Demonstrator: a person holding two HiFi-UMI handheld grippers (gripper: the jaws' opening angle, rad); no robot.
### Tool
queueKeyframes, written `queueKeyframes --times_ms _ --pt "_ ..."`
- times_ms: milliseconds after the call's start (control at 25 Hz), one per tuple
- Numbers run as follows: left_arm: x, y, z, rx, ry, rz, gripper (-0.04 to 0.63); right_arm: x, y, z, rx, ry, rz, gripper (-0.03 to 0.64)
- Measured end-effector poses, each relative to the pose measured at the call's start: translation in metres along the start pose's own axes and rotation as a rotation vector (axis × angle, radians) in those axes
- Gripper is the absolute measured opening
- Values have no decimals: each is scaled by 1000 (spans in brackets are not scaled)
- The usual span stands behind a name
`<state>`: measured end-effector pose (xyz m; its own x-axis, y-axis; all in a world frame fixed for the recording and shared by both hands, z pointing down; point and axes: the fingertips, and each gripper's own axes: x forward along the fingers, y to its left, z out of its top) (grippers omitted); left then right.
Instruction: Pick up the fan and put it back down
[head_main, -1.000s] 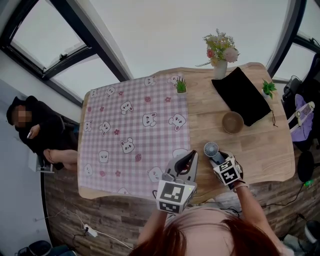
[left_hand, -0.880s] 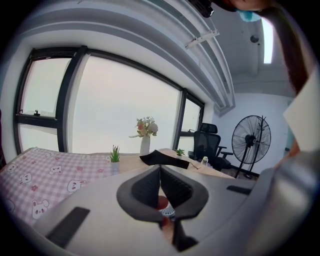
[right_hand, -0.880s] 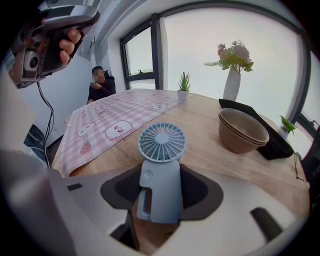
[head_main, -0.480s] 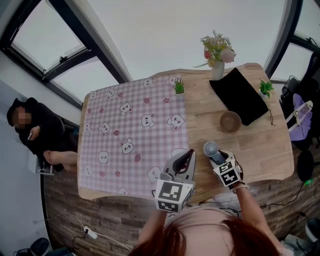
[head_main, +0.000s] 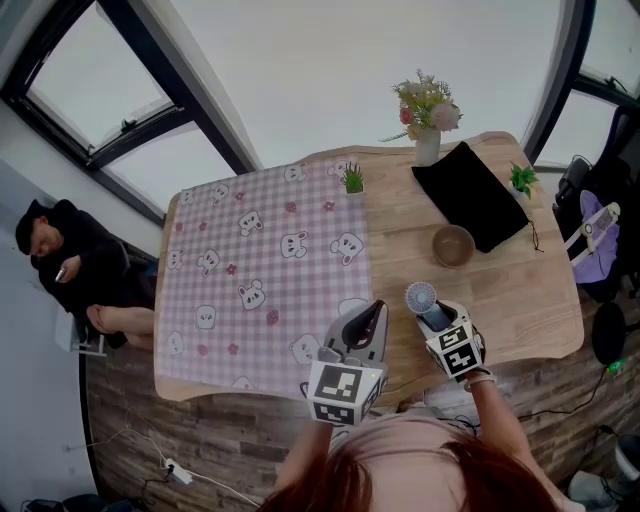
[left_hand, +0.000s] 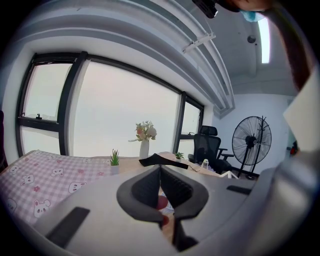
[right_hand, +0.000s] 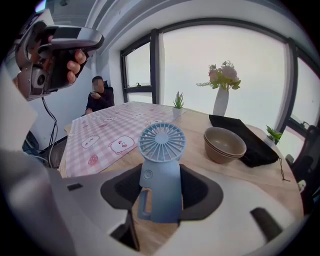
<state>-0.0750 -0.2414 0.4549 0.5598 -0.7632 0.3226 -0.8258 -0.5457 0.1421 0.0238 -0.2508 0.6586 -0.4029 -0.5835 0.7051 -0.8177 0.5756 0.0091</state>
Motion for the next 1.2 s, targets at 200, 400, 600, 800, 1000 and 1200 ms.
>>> queueKeyframes --times_ms 200,400,600,800,1000,1200 --pt "-9 -4 2 2 -14 10 11 -18 6 8 15 -40 10 215" --pt "-18 -9 0 2 -18 26 11 -32 13 10 1 -64 13 215" --pt "-24 -14 0 5 -23 34 11 -45 13 15 -9 -94 6 215" --pt "-32 -22 0 5 -31 41 11 -63 16 23 -12 -131 -4 215" --pt "-37 -30 3 8 -38 45 11 -81 15 31 -12 -165 -13 215" --pt "-42 -40 1 14 -43 49 11 -95 17 37 -14 -204 -12 215"
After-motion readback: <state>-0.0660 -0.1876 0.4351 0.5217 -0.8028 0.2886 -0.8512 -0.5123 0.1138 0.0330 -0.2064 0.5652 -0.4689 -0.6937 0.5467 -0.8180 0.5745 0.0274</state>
